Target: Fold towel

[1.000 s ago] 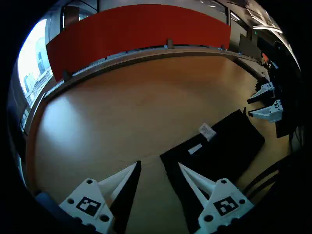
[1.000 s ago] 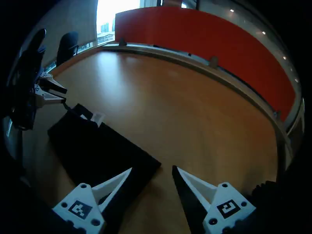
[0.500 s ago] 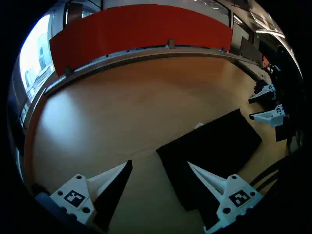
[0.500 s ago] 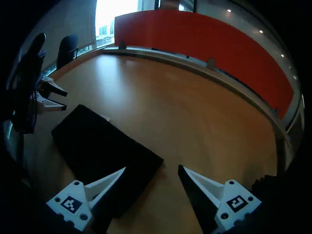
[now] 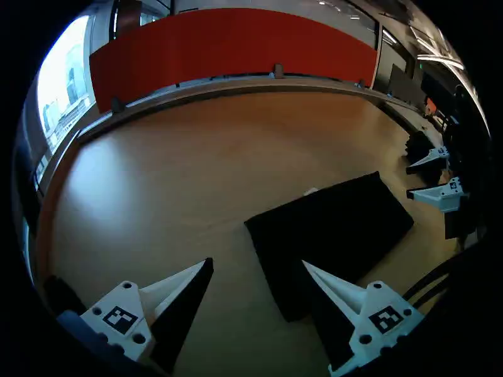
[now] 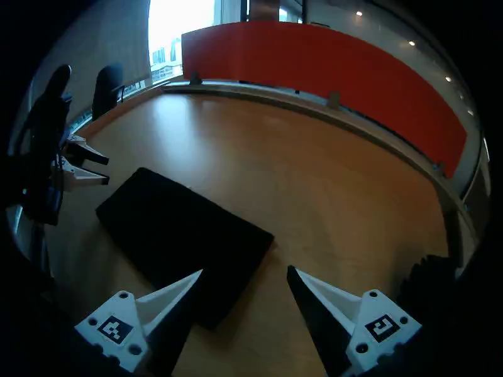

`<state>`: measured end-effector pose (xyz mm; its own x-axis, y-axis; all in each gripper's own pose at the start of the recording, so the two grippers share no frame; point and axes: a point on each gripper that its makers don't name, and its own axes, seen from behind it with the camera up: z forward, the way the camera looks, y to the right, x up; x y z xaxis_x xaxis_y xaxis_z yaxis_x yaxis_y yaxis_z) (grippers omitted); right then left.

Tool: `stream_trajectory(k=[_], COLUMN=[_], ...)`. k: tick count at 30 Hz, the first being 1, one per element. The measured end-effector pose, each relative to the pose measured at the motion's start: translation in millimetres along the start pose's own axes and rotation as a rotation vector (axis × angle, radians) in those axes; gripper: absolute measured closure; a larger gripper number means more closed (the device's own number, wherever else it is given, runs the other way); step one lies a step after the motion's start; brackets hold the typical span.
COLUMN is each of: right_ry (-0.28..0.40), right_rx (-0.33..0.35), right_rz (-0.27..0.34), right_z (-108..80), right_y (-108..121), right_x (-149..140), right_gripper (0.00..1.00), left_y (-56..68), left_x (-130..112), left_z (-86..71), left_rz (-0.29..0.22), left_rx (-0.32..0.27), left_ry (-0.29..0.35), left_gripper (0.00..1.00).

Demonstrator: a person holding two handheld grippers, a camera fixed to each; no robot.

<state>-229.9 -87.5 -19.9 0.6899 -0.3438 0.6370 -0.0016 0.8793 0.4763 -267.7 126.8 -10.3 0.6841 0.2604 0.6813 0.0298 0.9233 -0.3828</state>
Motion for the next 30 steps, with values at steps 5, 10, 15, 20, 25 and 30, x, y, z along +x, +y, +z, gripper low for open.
stream_trajectory(k=[5,10,15,20,25,30], right_ry=[0.002,0.002,-0.005,-0.007,-0.011,-0.014], right_rx=[-0.002,-0.002,0.001,0.014,0.030,0.048], right_rz=[0.006,0.006,0.000,-0.016,-0.038,-0.061], right_z=[-9.8,-16.3,-18.0,-18.4,-17.5,-16.3], right_y=[-5,-8,-8,-11,-14,-18], right_x=[-7,-13,-18,-19,-20,-19], right_gripper=[0.07,0.07,0.07,0.07,0.07,0.06], left_y=[2.9,4.7,2.8,-1.1,-5.2,-9.6], left_x=[-11,-21,-26,-29,-33,-39], left_z=[-8.8,-15.2,-21.5,-31.5,-44.3,-58.3], left_rz=[-0.012,-0.026,-0.047,-0.076,-0.102,-0.134], left_rx=[0.005,0.010,0.023,0.044,0.069,0.094], left_ry=[-0.004,-0.009,-0.003,0.010,0.022,0.031], left_gripper=[0.06,0.06,0.06,0.06,0.06,0.06])
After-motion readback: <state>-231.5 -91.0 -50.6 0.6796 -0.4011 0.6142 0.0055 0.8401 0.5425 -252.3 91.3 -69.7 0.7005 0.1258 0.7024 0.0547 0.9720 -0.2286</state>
